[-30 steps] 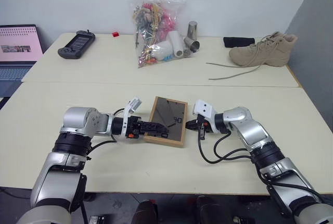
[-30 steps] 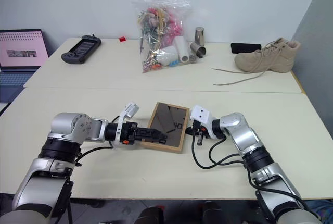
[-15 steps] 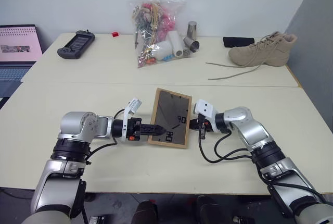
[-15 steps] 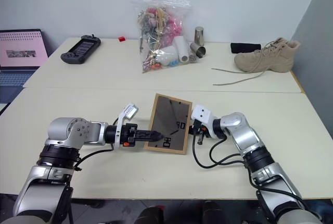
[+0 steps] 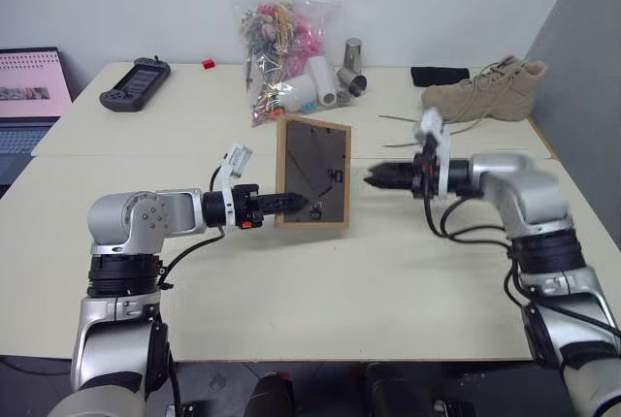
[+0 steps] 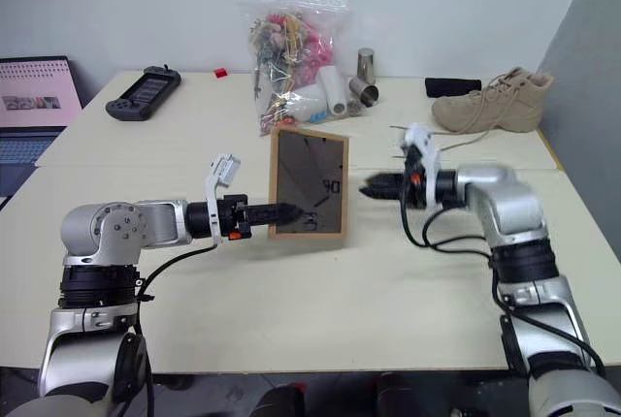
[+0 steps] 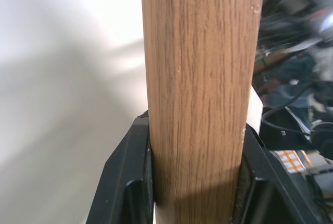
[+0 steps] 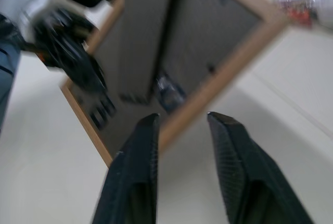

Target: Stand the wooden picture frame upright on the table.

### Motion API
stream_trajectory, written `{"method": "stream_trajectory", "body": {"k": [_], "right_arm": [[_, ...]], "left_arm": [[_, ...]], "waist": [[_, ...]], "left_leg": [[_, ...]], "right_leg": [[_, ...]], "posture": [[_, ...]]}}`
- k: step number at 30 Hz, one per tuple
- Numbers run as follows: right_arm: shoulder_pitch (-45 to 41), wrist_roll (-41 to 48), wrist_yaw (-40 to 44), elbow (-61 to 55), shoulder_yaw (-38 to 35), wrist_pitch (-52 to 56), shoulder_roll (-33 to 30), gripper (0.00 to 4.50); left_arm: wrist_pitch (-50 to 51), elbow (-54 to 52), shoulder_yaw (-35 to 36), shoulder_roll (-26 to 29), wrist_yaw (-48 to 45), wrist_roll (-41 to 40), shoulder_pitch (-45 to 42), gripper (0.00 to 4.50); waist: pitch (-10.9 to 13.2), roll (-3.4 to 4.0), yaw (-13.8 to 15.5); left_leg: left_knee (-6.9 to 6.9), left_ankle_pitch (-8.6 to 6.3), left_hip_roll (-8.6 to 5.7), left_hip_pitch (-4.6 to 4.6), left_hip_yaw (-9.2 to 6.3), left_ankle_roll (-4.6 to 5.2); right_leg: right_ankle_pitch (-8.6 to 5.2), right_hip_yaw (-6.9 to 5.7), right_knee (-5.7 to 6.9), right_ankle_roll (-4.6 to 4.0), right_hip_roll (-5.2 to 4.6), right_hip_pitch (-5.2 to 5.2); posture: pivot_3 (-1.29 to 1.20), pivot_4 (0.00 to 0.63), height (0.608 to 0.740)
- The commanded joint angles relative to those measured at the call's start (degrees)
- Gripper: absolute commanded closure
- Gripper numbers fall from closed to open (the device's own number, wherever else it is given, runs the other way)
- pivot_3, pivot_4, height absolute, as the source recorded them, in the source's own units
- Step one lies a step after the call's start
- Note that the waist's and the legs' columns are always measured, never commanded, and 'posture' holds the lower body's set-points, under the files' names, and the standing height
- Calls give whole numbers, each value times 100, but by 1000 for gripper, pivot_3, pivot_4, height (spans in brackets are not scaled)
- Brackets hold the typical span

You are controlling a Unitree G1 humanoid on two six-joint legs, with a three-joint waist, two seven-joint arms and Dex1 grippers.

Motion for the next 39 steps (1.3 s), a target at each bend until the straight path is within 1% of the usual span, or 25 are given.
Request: {"method": "stream_trajectory", "body": {"k": [1, 3, 5, 9, 12, 18, 21, 23, 26, 30, 34, 37, 39], "right_arm": [[-236, 346, -315, -170, -86, 322, 305, 1749], [-273, 300, -412, -141, 19, 231, 443, 1352], [-324, 256, -528, -59, 104, 136, 604, 811], [-414, 160, -711, 97, 234, -87, 830, 31], [-486, 69, -809, 211, 372, -319, 1008, 31], [-511, 36, -813, 45, 703, -515, 1320, 31], [-367, 254, -594, -276, 816, -416, 1392, 31], [-252, 441, -354, -539, 855, -235, 1283, 31], [-21, 734, 146, -961, 878, 102, 827, 31], [195, 840, 366, -1126, 766, 218, 381, 31], [273, 691, 287, -975, 710, 60, 157, 31], [330, 503, 66, -805, 565, -143, 37, 31], [490, 75, -67, -640, 602, -641, -262, 31]], "left_arm": [[-186, -278, 201, 10, 72, -155, -72, 3206], [-198, -321, 190, 17, 99, -184, -88, 3206], [-195, -339, 185, 14, 122, -212, -122, 3206], [-218, -379, 155, 11, 129, -223, -154, 3206], [-234, -424, 128, -1, 140, -226, -165, 3206], [-220, -449, 120, -28, 199, -259, -161, 3206], [-215, -450, 127, -51, 239, -250, -162, 3206], [-198, -469, 138, -35, 242, -262, -141, 3206], [-114, -477, 211, -16, 257, -310, -120, 3206], [118, -545, 356, -40, 292, -473, -49, 3206], [336, -683, 391, 9, 318, -637, 95, 3206], [612, -688, 536, 7, 378, -828, 122, 3206], [819, -726, 559, 90, 363, -958, 151, 3206]], "waist": [[0, 0, 4], [0, 0, 17], [0, 0, 27], [0, 0, 21], [0, 0, 27], [1, 1, 23], [1, 1, 32], [1, 1, 36], [1, 1, 41], [1, 1, 43], [1, 1, 9], [1, 0, 5], [1, 1, 14]], "left_leg": [[0, 0, -2, -2, 0, 0], [1, 0, -4, -4, 1, 0], [0, 0, -4, -5, 1, 0], [-1, 0, -2, -4, 2, 0], [-1, 0, -4, -5, 2, 0], [-3, 0, -1, -5, 1, 0], [-2, 0, -2, -6, 2, 0], [-3, 0, -2, -6, 1, 0], [-3, 0, -3, -7, 1, 0], [-4, 0, -2, -7, 1, 0], [-5, 0, 1, -5, 1, 1], [-6, 0, 2, -6, 0, 1], [-5, 0, 1, -7, 0, 1]], "right_leg": [[0, 1, -1, 0, -1, 0], [0, 1, -1, 0, -2, -1], [0, 1, -2, 0, -3, -3], [0, 1, -2, 0, -2, -3], [0, 1, -3, 0, -2, -4], [0, 0, -3, 0, -1, -5], [0, 0, -3, 0, -2, -5], [0, 0, -3, 0, -2, -5], [0, 0, -5, 0, -3, -5], [0, -1, -9, 0, -2, -4], [0, 1, -11, 0, 0, -4], [0, 0, -11, 0, 2, -4], [0, 0, -11, 0, 1, -4]], "posture": [[0, 150, 740], [0, 150, 740], [0, 150, 740], [0, 150, 740], [0, 150, 740], [0, 150, 740], [0, 150, 740], [0, 150, 740], [0, 150, 740], [0, 150, 740], [0, 150, 740], [0, 150, 740], [0, 150, 740]]}}
